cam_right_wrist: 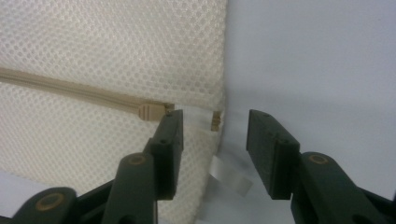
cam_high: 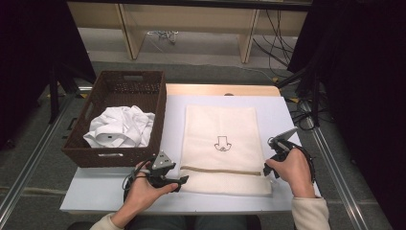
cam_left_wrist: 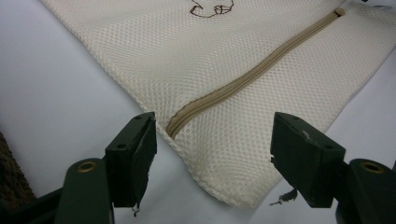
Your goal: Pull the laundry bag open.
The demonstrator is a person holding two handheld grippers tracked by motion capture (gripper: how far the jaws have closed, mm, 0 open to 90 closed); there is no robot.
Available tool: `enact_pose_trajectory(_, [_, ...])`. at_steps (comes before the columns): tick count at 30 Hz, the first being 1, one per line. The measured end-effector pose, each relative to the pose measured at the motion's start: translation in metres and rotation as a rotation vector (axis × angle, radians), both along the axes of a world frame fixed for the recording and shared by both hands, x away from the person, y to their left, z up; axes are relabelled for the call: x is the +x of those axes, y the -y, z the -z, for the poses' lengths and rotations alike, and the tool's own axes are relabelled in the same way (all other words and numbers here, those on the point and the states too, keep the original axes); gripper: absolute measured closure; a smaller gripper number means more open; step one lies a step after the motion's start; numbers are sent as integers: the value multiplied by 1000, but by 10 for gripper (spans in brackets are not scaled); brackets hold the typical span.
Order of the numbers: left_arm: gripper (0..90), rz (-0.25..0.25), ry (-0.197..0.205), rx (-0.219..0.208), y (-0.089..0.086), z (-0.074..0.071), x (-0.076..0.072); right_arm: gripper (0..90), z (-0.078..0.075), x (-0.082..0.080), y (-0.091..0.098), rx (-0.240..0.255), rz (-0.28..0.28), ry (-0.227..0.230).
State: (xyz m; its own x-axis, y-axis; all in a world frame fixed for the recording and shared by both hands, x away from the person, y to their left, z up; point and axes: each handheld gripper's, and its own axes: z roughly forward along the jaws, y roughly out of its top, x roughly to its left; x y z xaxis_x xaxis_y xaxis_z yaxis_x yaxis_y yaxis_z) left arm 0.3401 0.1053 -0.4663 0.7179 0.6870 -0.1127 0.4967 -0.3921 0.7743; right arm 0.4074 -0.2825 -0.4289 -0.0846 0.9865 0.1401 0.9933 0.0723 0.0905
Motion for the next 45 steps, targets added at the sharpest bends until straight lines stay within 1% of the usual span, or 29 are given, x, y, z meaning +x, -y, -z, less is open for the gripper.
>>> enact_pose_trajectory(1, [311,-6,8,-2,0,0,0,605,2,2,2,4,-31,36])
enact_pose_trajectory(4, [312,2,-1,-3,0,0,0,634,1,7,3,-14,-73,-12])
enact_pose_trajectory(6, [312,-6,7,-4,1,1,0,651,1,8,-5,-13,7,-30])
enact_pose_trajectory(7, [312,-11,7,-4,2,1,0,656,2,9,-3,-14,-22,-51])
enact_pose_trajectory(8, [312,-10,7,-4,2,1,0,662,5,11,-1,-16,-70,-32])
enact_pose_trajectory(10, [312,2,-11,-9,2,2,0,676,4,12,-5,-14,-11,-71])
enact_pose_trajectory(13, [312,-13,-10,-8,3,3,-1,681,8,14,-5,-23,-5,-62])
enact_pose_trajectory(14, [312,-7,0,-5,3,3,-1,682,8,15,-7,-16,16,-80])
enact_pose_trajectory(15, [312,-5,2,-5,3,3,-1,683,12,15,-2,-30,-76,-38])
enact_pose_trajectory(17, [312,0,4,2,3,3,-1,685,11,16,-8,-23,-1,-82])
enact_pose_trajectory(18, [312,-17,-6,-5,3,3,-1,686,13,16,-6,-37,-39,-67])
enact_pose_trajectory(21, [313,-1,1,-5,2,3,0,691,12,17,-11,-31,6,-82])
enact_pose_trajectory(22, [313,-3,0,-8,2,3,0,692,14,16,-7,-53,-45,-78])
enact_pose_trajectory(23, [314,-5,2,-7,3,3,0,693,15,16,-10,-37,-16,-72])
enact_pose_trajectory(24, [314,-8,4,-5,3,3,0,707,17,18,-7,-37,-64,-58])
enact_pose_trajectory(25, [314,-13,5,-15,3,3,-1,713,16,18,-12,-28,2,-88])
enact_pose_trajectory(26, [314,-15,7,-17,3,3,-1,717,16,17,-12,-35,-9,-91])
enact_pose_trajectory(27, [314,-13,8,-21,3,3,0,722,19,16,-13,-38,-15,-43])
enact_pose_trajectory(28, [314,-13,7,-21,3,3,0,728,17,16,-12,-60,-47,-72])
enact_pose_trajectory(29, [314,-13,11,-21,3,3,0,737,16,17,-15,-56,-12,-84])
enact_pose_trajectory(30, [314,-14,11,-22,3,3,0,750,20,17,-10,-69,-107,-38])
enact_pose_trajectory(31, [314,-14,11,-21,3,4,0,758,18,17,-13,-69,-70,-72])
enact_pose_trajectory(32, [314,-18,13,-16,3,3,0,770,19,18,-11,-65,-93,-59])
enact_pose_trajectory(34, [314,-9,9,-9,2,3,0,790,16,18,-15,-61,-32,-99])
enact_pose_trajectory(36, [315,-9,11,-6,2,4,0,804,19,17,-13,-54,-56,-68])
enact_pose_trajectory(39, [317,-7,11,-11,3,4,0,821,17,18,-13,-45,-48,-80])
enact_pose_trajectory(42, [319,-14,-2,-35,4,5,-1,838,18,16,-13,-44,-51,-44])
enact_pose_trajectory(43, [320,-15,0,-31,4,5,0,841,15,18,-13,-17,-48,-49])
enact_pose_trajectory(45, [324,-3,15,-45,4,4,0,845,10,16,-13,-39,-31,-83])
